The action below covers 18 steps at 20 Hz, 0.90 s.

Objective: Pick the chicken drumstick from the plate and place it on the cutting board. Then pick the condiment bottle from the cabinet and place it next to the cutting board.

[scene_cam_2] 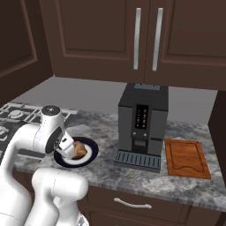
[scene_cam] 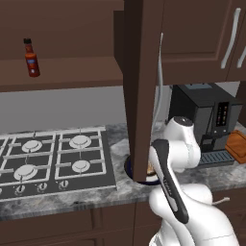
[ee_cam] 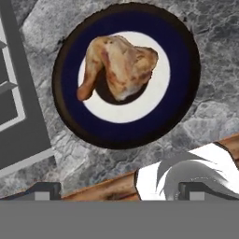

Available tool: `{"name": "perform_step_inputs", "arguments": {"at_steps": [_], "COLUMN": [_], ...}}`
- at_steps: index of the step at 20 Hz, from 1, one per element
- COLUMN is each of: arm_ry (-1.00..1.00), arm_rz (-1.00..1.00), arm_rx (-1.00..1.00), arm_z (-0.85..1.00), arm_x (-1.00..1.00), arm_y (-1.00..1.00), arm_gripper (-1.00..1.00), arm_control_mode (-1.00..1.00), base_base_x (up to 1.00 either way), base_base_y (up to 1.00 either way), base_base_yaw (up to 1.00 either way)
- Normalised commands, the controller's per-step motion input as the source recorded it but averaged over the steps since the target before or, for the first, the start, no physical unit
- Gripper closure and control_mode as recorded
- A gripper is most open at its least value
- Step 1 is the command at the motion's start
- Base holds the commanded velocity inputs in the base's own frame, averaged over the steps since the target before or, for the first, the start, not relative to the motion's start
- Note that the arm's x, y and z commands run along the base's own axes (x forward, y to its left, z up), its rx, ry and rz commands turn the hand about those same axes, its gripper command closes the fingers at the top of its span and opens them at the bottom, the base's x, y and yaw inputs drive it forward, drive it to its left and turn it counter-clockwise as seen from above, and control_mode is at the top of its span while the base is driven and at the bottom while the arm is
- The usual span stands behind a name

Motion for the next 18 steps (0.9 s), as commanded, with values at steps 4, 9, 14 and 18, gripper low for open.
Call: {"name": "perform_step_inputs", "arguments": {"at_steps": [4, 9, 14, 18], "arm_ry": [-0.05, -0.01, 0.0, 0.04], "arm_rz": [-0.16, -0.2, -0.19, -0.18], "arm_rx": [0.0, 0.0, 0.0, 0.0], "arm_z": [-0.28, -0.25, -0.22, -0.15], "arm_x": [0.37, 0.38, 0.38, 0.37], "arm_y": [0.12, 0.08, 0.08, 0.11], "arm_gripper": [-1.0, -1.0, -1.0, -1.0], "arm_control_mode": [-1.0, -1.0, -1.0, -1.0], "base_base_x": [0.0, 0.0, 0.0, 0.0], "base_base_y": [0.0, 0.0, 0.0, 0.0], "base_base_yaw": [0.0, 0.0, 0.0, 0.0]}}
